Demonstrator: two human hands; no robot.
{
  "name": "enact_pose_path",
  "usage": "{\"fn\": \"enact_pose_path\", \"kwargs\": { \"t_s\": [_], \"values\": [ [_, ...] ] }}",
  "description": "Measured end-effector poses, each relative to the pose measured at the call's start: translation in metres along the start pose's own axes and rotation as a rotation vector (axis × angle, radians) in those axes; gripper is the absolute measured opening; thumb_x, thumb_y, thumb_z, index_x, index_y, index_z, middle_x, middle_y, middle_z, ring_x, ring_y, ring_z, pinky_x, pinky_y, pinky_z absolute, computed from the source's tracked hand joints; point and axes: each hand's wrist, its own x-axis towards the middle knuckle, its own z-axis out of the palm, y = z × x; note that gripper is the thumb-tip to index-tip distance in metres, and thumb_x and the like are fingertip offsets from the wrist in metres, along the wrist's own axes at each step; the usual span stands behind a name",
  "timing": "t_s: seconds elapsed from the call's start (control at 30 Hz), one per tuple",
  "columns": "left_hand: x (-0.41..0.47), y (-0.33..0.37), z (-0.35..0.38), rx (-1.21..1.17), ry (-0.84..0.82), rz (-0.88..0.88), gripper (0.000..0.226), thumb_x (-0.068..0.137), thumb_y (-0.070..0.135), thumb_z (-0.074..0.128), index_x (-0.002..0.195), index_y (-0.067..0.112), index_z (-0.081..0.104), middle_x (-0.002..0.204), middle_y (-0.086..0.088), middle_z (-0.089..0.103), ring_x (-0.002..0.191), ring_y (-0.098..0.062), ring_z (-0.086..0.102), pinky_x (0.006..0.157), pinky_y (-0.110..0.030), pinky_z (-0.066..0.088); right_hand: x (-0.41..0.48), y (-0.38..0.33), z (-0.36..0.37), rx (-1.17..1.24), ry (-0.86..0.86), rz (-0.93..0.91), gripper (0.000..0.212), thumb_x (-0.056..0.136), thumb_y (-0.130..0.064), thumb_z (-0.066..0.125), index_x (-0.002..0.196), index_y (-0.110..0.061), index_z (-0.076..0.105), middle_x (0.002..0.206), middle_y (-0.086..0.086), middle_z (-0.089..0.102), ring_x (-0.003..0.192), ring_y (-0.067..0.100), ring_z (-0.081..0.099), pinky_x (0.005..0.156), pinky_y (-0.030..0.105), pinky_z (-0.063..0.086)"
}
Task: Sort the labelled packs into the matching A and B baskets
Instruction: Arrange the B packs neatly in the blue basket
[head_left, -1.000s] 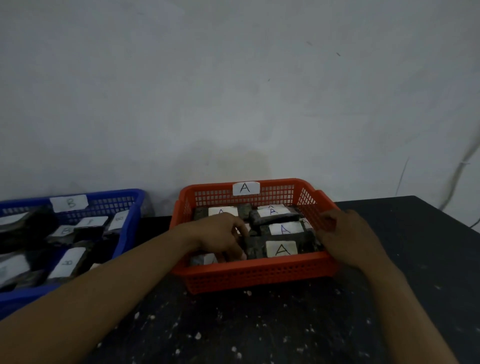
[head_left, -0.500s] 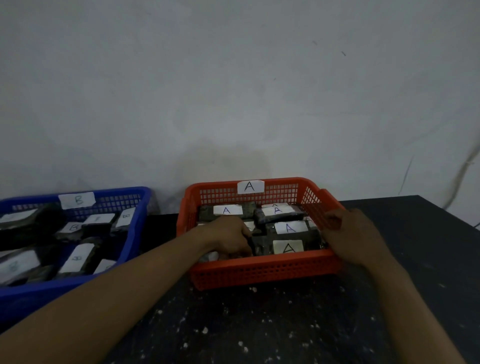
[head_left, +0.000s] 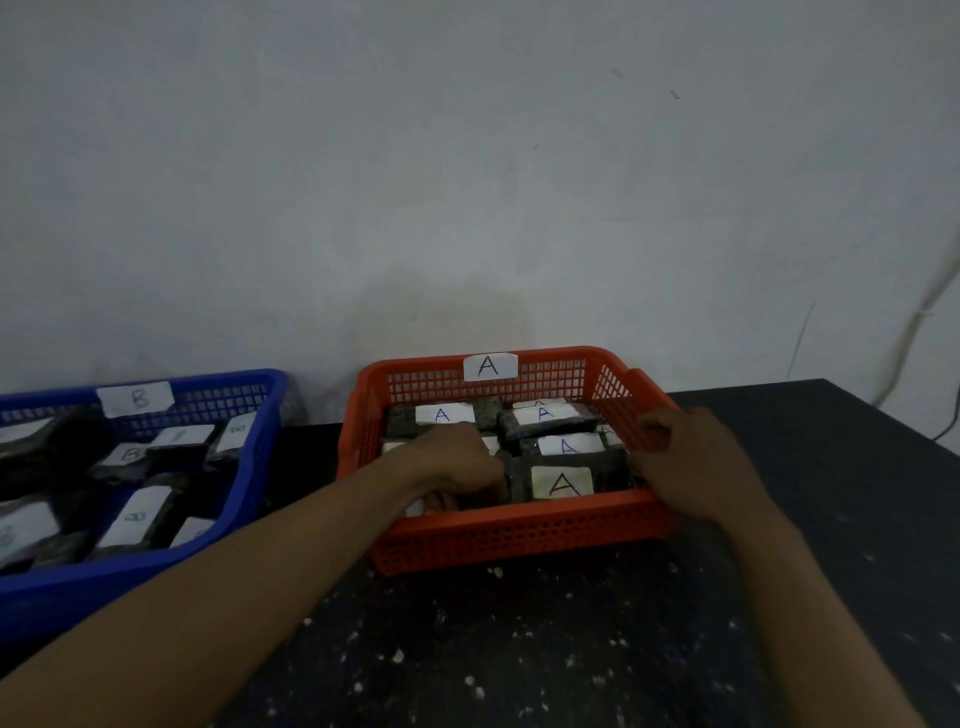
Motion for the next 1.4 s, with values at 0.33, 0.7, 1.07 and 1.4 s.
{"fn": "enact_pose_path", "kwargs": {
  "t_s": [0.33,0.7,1.07,1.4],
  "values": [
    [0.003,-0.001,0.004,0.051,0.038,0.024,0.025,0.078,0.033,0.055,0.086,0.012,0.067,0.082,-0.004,0.066,0.072,-0.018,0.064,0.065,-0.032,0.057,-0.001,0.001,0.001,-0.005,0.019,-0.012,0.033,0.084,-0.040,0.060,0.116,-0.031,0.058,0.105,-0.001,0.041,0.076,0.015,0.052,0.069,0.031,0.043],
    [-0.001,-0.010,-0.006,-0.185,-0.113,-0.079,0.017,0.084,0.022,0.060,0.091,0.009,0.069,0.076,-0.006,0.072,0.057,-0.017,0.065,0.052,-0.026,0.053,0.000,0.000,0.001,-0.015,0.019,-0.012,0.039,0.083,-0.041,0.061,0.120,-0.030,0.056,0.104,-0.004,0.035,0.080,0.015,0.048,0.072,0.032,0.041],
    [0.000,-0.006,-0.006,-0.083,-0.116,-0.051,0.021,0.085,0.024,0.071,0.097,0.007,0.071,0.088,-0.010,0.074,0.075,-0.022,0.069,0.072,-0.036,0.060,0.000,-0.001,0.001,-0.015,0.030,0.007,0.040,0.082,-0.042,0.063,0.120,-0.030,0.057,0.103,-0.004,0.035,0.080,0.016,0.048,0.071,0.032,0.041],
    [0.001,-0.001,-0.003,0.054,0.027,0.046,0.019,0.078,0.027,0.075,0.083,0.010,0.068,0.073,-0.005,0.072,0.060,-0.016,0.069,0.055,-0.027,0.057,-0.003,-0.004,-0.002,0.011,0.046,0.011,0.046,0.080,-0.041,0.064,0.124,-0.028,0.058,0.114,0.002,0.044,0.085,0.017,0.048,0.074,0.032,0.042]
  ]
}}
